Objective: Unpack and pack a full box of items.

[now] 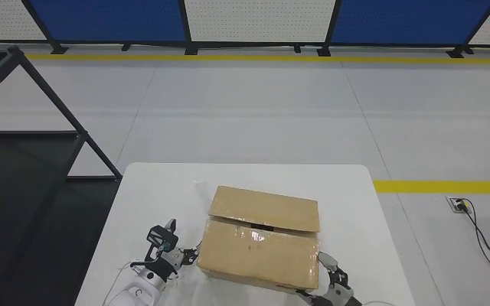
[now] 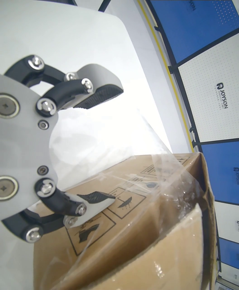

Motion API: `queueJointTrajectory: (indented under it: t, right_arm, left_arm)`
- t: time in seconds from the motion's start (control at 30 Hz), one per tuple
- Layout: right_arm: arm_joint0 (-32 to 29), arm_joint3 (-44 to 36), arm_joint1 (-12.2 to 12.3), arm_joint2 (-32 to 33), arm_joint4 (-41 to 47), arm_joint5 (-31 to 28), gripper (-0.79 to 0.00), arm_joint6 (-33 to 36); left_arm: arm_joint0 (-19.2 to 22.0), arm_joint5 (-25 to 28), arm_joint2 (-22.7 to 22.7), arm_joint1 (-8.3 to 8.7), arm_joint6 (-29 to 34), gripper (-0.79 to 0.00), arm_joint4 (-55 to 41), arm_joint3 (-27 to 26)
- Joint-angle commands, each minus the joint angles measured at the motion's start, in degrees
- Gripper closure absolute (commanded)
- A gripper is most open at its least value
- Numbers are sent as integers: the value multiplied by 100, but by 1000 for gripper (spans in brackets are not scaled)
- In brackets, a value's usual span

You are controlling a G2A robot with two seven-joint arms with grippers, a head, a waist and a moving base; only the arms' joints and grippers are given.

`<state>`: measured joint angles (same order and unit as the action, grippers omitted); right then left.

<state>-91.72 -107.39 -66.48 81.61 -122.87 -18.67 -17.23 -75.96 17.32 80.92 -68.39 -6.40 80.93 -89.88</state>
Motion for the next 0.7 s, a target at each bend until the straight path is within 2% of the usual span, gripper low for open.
queueJointTrajectory:
  t: [0.0,0.5,0.67]
  right_arm:
    - [112,52,-3,-45,-2,-13,-785,76]
    - [656,356,-46,-352,32,172,-785,601]
    - [566,283,-33,-248,10,337,-785,659]
  left_arm:
    - [-5,-30,4,-1,0,-785,-7,-5]
    - [-9,-136,14,-2,27,-785,-19,-71]
    - [33,-322,247,13,85,-785,-147,55]
